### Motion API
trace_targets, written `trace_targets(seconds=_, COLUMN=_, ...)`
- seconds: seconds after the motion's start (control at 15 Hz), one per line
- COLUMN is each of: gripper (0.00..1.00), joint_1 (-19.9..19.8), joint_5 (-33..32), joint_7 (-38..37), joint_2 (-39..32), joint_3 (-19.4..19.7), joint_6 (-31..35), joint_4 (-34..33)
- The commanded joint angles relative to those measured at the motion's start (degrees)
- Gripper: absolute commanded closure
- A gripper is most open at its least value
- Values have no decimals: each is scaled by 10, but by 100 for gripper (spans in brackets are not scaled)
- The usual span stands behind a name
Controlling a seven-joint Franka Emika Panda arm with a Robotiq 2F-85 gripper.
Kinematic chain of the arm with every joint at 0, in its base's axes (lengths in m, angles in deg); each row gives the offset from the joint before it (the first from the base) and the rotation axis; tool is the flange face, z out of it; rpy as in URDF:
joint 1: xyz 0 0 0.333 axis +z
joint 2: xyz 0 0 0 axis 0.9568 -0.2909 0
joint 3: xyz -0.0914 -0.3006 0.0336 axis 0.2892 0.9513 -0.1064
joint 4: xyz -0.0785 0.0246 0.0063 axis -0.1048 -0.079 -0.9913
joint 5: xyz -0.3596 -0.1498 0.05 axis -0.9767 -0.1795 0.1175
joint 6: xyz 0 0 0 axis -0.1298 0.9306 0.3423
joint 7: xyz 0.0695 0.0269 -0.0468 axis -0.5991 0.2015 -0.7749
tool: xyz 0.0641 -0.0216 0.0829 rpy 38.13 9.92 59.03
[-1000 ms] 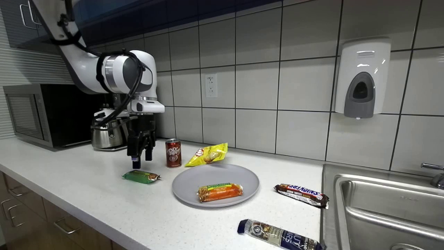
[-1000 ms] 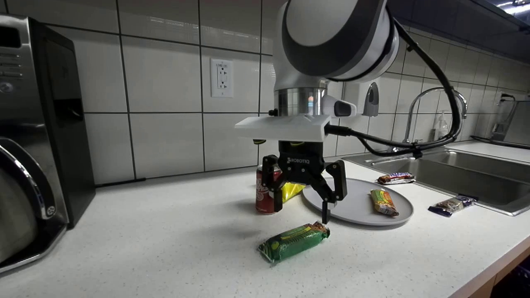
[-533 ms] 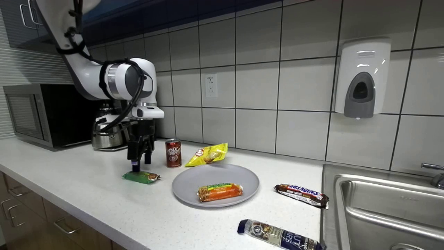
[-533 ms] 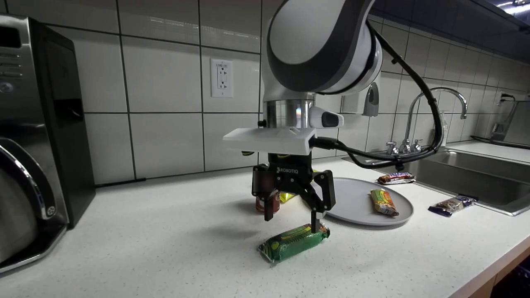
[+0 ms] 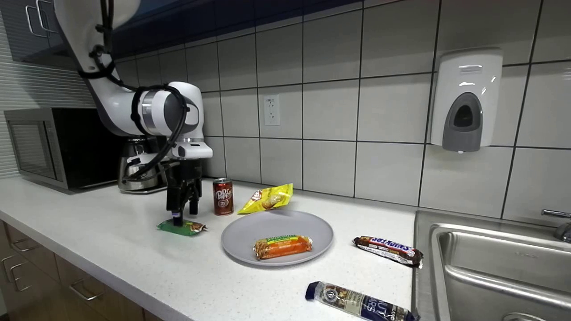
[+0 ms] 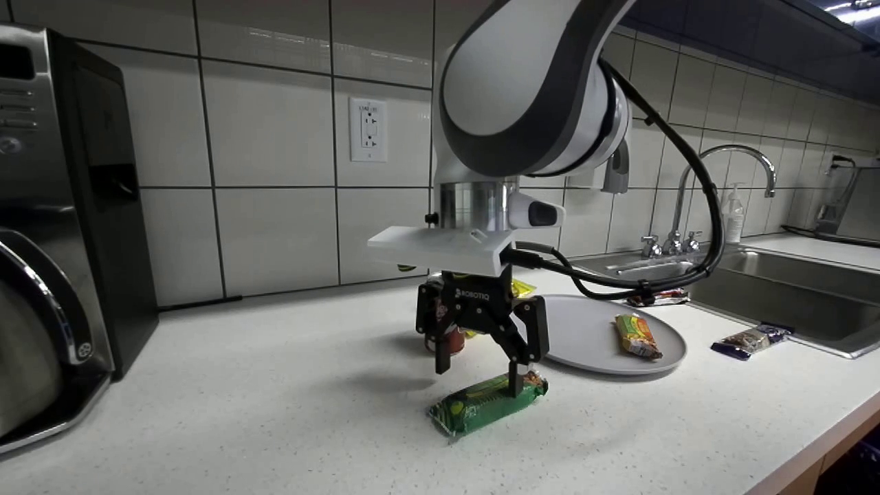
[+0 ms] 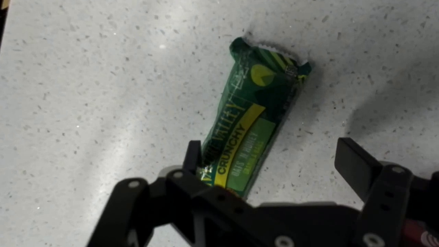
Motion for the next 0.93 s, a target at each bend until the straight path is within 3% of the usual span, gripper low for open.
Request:
trace_targets(seconds=0.0, gripper=0, joint_1=11, joint_5=0, joint_7=-20, joint_2=-8, joint_3=9, joint_6=6, joint_4=-8)
trace_targets(seconds=0.27, gripper=0, joint_1=11, joint_5=1, joint_7=-20, joint_2=-13, joint_3=11, joint_6=6, joint_4=-8)
trace_targets(seconds=0.33, gripper=25, joint_1=10, joint_5=1, joint_7=-20, joint_2=-14, joint_3=12, joint_6=7, joint_4=-8)
trace_targets(seconds=0.4, gripper=26, joint_1=10, joint_5=2, joint_7=-20, joint_2=-14, joint_3=12, joint_6=7, joint_4=-8)
trace_targets(seconds=0.87, gripper=82, joint_1=10, joint_5=4, joint_7=-17, joint_2=-13, joint_3=14, joint_6=14, joint_4=-9)
